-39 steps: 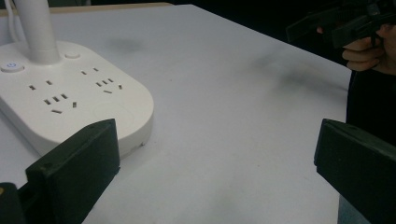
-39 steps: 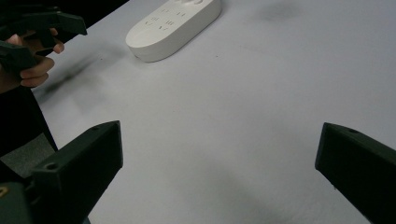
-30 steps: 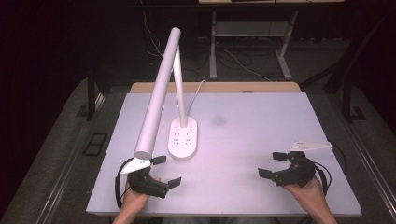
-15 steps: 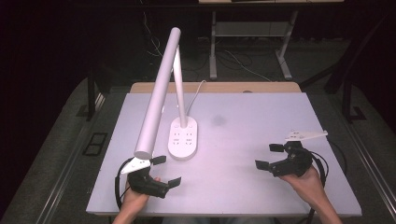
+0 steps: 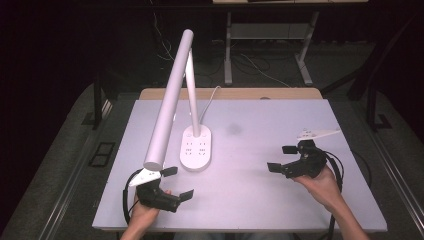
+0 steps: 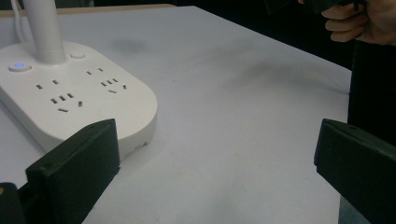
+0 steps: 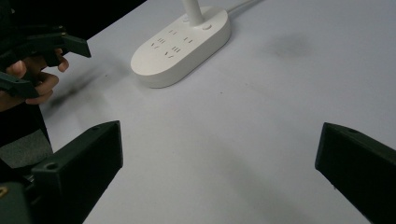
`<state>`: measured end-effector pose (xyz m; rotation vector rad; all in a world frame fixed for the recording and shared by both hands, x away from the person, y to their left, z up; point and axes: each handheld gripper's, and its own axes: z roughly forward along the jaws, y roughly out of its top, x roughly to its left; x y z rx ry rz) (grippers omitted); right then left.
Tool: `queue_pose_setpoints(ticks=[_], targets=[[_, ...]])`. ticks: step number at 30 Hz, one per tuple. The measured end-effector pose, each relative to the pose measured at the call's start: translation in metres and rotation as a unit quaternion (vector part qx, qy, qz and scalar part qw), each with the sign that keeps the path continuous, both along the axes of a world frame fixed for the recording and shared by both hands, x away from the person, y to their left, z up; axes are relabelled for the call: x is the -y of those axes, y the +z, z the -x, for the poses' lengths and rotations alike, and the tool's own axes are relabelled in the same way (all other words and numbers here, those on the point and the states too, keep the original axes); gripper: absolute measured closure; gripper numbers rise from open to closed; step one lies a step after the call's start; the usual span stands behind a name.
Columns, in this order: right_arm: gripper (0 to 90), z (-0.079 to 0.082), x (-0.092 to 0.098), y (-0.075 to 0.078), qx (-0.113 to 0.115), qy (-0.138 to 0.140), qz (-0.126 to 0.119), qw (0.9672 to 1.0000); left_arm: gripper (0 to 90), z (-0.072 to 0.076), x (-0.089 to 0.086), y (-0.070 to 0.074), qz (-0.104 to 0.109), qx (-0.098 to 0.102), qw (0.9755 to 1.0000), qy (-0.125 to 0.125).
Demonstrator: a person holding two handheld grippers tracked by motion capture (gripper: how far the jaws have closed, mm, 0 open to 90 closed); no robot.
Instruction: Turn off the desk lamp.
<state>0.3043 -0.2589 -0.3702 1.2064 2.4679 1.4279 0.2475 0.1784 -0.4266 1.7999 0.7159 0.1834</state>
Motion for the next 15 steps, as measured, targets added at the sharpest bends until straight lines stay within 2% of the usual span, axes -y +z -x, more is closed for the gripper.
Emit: queue_pose_setpoints(ticks=[15], targets=[[0.7,-0.023,-0.023,0.01,-0.003,0.022,0.017,0.9996,0.0,0.0,-0.001,0.0,-0.001,0.001,1.0,0.0]])
